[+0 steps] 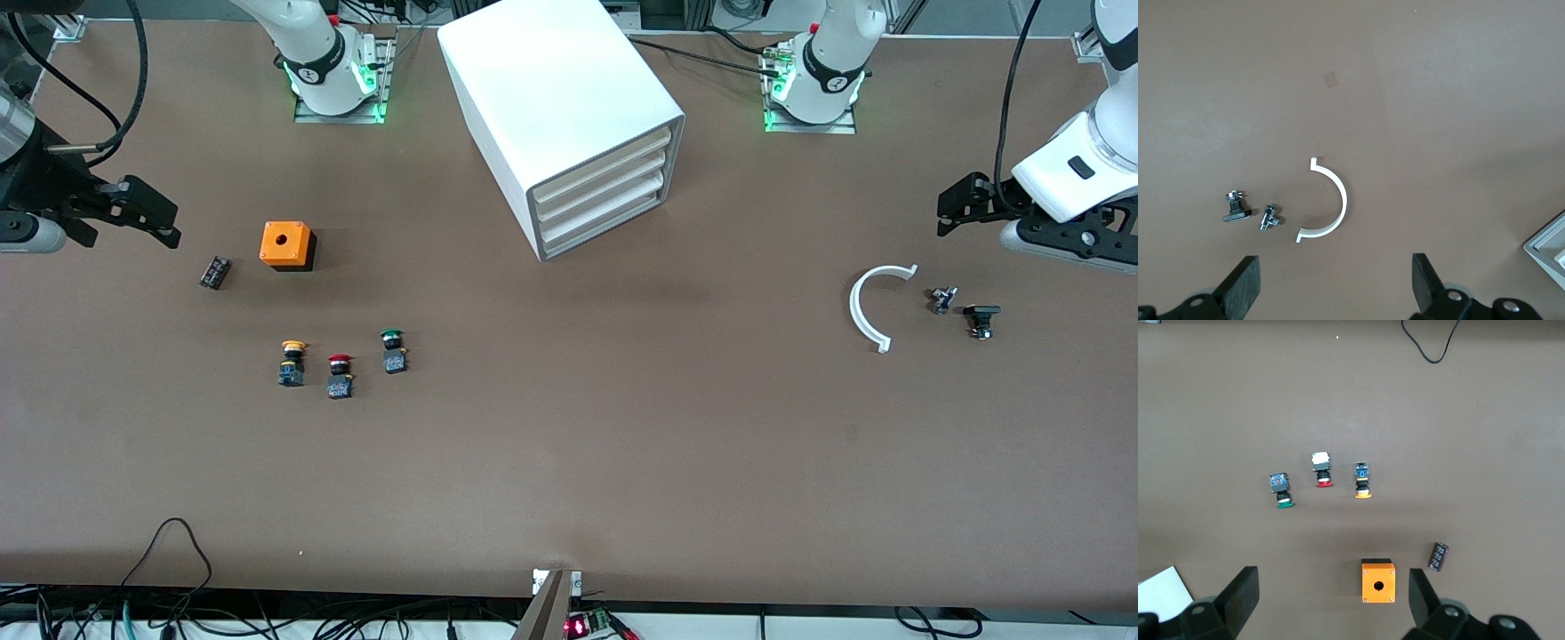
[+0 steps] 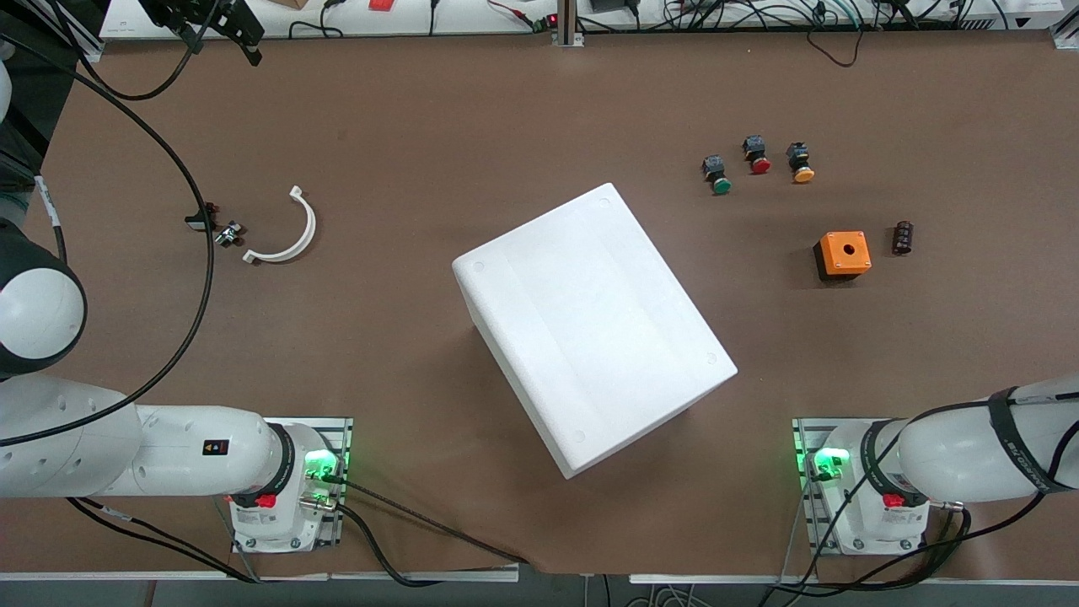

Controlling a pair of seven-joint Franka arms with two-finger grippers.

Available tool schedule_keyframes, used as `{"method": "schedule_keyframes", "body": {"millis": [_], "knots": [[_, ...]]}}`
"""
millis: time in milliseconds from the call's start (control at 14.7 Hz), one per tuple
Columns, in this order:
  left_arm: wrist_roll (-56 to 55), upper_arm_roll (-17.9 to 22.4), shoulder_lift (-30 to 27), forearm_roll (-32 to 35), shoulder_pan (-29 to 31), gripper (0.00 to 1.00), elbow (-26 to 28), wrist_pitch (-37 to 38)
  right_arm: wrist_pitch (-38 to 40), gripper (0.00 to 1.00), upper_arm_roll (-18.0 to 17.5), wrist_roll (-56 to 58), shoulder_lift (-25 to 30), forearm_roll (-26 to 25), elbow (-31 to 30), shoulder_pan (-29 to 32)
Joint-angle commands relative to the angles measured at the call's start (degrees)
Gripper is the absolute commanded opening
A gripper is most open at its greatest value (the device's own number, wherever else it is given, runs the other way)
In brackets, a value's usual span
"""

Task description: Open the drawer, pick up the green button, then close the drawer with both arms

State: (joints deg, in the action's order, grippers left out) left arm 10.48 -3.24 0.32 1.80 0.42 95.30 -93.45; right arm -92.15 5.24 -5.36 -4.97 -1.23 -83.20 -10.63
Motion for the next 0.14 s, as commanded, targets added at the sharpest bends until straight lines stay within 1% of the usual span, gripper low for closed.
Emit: {"method": "schedule_keyframes", "body": {"millis": [0,68], "knots": [[0.2,0.0,-0.9,-0.6,-0.2,1.0,-0.2,1.2,0.3,0.99,-0.2,0.6,-0.7,-1.0,1.5,0.0],[0.5,0.0,-0.9,-0.6,-0.2,1.0,-0.2,1.3,0.3,0.99,-0.2,0.6,-0.7,-1.0,1.5,0.1]]}}
